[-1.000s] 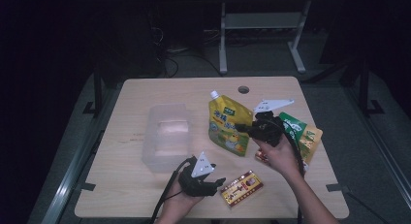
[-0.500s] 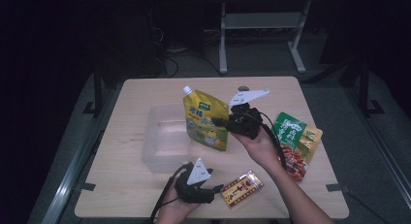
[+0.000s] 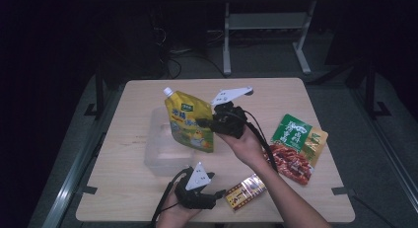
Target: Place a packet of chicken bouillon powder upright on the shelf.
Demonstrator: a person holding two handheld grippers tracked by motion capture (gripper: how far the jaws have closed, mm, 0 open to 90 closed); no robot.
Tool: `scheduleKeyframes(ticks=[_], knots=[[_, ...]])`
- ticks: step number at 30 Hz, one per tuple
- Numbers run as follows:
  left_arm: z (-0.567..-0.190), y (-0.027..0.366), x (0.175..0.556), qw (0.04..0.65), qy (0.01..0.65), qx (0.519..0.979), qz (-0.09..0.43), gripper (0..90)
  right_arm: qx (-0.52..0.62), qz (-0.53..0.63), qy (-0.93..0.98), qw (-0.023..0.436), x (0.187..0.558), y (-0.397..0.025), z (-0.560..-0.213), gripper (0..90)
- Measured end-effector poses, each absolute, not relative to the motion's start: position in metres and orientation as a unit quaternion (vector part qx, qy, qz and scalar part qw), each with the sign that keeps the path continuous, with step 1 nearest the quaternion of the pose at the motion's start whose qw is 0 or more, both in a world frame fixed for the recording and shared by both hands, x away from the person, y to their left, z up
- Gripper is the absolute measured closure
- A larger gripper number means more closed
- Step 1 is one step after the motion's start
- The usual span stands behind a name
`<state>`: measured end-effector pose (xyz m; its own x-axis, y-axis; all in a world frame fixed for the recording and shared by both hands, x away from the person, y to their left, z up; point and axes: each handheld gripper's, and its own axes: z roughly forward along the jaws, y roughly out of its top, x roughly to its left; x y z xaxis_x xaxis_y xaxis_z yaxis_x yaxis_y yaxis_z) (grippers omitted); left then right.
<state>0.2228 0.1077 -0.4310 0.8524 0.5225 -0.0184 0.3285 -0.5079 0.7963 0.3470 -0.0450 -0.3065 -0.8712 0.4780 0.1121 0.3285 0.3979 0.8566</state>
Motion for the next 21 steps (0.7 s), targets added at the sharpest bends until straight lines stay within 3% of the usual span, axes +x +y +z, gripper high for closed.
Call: scheduleKeyframes(ticks=[21], knots=[[-0.434,0.108,0.218,0.432,0.237,0.863,0.111,36.0,0.215,0.496,0.839,0.058,0.359,0.019,-0.326,89.6]])
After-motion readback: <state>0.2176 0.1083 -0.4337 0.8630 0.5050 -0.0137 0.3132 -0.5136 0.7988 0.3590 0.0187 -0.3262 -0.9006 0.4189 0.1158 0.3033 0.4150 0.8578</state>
